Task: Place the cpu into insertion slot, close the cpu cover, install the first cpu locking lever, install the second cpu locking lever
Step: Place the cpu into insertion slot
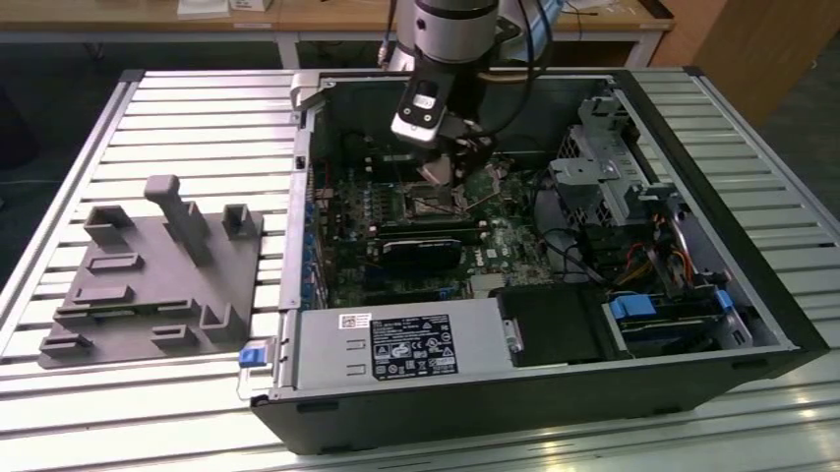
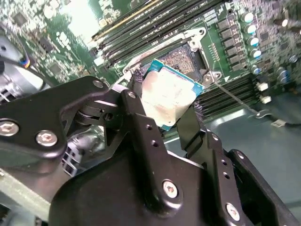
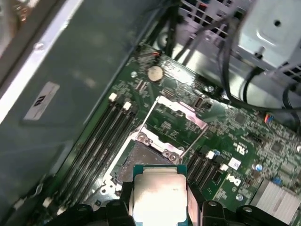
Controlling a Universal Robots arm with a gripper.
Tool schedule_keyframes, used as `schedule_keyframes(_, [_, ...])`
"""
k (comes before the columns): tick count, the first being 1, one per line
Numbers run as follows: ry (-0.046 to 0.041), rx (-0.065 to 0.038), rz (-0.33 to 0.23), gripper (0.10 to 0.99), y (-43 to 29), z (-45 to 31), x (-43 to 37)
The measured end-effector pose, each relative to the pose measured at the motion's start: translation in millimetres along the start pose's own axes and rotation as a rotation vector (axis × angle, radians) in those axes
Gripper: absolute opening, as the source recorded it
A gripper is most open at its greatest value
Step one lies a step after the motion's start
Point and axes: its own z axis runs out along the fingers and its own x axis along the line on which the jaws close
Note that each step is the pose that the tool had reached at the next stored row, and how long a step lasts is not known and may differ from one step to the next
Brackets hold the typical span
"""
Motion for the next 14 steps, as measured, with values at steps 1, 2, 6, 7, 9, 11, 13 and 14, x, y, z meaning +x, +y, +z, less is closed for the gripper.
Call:
schedule_keyframes(1, [-0.0015, 0.000, 0.018, 0.537, -0.1, 0.8, 0.0])
schedule_keyframes(2, [-0.0030, -0.001, 0.036, 0.537, -0.1, 1.6, 0.0])
schedule_keyframes(6, [-0.0088, -0.002, 0.109, 0.537, -0.4, 5.1, -0.1])
schedule_keyframes(7, [-0.0103, -0.002, 0.127, 0.537, -0.4, 5.9, -0.1])
schedule_keyframes(9, [-0.0132, -0.003, 0.162, 0.537, -0.6, 7.6, -0.1])
schedule_keyframes(11, [-0.0161, -0.004, 0.198, 0.537, -0.7, 9.3, -0.2])
schedule_keyframes(13, [-0.0191, -0.005, 0.236, 0.537, -0.9, 11.0, -0.2])
schedule_keyframes(14, [-0.0205, -0.005, 0.254, 0.537, -0.9, 11.8, -0.2])
